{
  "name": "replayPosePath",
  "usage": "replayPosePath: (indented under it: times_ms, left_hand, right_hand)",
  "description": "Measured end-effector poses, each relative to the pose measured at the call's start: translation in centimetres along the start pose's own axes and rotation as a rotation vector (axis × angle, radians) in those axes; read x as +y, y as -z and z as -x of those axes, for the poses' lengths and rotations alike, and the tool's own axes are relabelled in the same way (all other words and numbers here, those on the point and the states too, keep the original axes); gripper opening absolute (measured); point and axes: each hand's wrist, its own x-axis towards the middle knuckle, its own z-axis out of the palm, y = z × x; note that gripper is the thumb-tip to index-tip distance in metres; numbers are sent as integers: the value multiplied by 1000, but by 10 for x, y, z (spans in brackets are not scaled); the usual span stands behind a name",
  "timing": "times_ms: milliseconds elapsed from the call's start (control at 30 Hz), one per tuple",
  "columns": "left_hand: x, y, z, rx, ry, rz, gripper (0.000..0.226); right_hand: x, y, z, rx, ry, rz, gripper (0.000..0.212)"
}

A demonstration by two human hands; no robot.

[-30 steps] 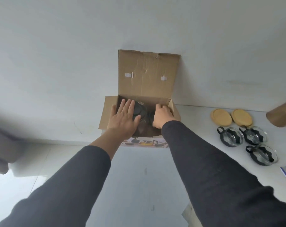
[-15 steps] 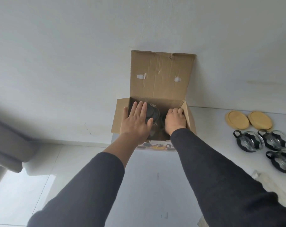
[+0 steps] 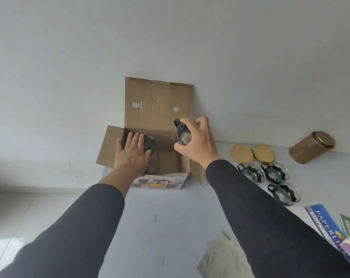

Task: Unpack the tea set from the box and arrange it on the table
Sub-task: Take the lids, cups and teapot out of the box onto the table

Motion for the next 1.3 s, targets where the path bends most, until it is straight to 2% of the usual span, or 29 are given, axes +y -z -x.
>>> replayPosePath:
  times_ms: [200, 367, 533, 633, 767, 933, 1000, 1300]
  left_hand:
    - [67, 5, 14, 121, -134, 95, 59]
    - [148, -11, 33, 156, -296, 220, 55]
    - [208, -61, 63, 9, -336, 238, 56]
    - [226, -87, 75, -129, -272, 176, 59]
    - [228, -112, 81, -279, -92, 162, 67]
    - [221, -118, 76, -308, -68, 107, 71]
    - [254, -124, 72, -391, -12, 65, 73]
    - [251, -128, 71, -439, 17, 33, 74]
  right_hand:
    - [52, 37, 41, 142, -35, -17, 65]
    - [107, 57, 85, 46, -126, 9, 79]
    - [162, 68, 127, -48, -221, 23, 85]
    - [190, 68, 146, -72, -262, -10, 85]
    - [209, 63, 167, -48, -310, -56, 82]
    - [213, 57, 186, -7, -322, -80, 78]
    - [255, 55, 198, -37, -355, -122, 78]
    - [261, 55, 196, -100, -418, -210, 88]
